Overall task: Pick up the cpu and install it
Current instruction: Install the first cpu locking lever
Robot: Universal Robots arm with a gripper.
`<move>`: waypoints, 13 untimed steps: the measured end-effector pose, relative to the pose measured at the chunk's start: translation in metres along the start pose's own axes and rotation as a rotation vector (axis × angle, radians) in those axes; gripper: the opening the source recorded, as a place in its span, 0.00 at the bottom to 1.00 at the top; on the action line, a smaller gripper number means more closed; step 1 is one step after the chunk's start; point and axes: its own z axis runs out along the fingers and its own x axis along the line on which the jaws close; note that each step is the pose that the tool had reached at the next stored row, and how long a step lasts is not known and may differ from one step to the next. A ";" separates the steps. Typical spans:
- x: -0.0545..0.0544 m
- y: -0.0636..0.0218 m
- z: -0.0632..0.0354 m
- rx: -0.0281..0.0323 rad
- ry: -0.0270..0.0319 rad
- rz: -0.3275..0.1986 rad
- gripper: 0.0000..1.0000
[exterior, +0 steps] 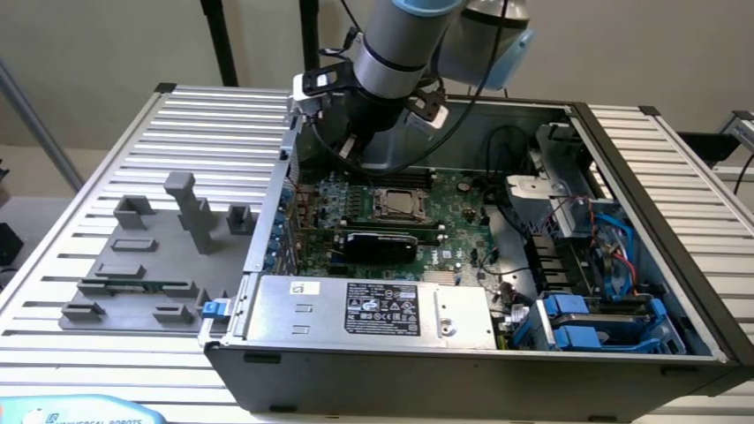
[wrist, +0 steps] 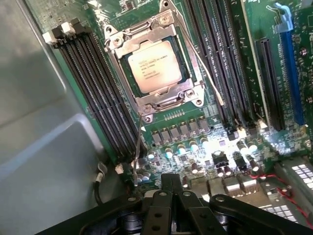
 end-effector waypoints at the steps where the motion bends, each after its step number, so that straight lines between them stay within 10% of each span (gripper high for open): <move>1: 0.000 0.0000 0.0000 0.0034 0.0111 0.004 0.11; 7: 0.000 0.0000 0.0001 0.0222 0.0670 0.012 0.11; 13: 0.000 0.0003 0.0006 0.0229 0.0851 0.036 0.11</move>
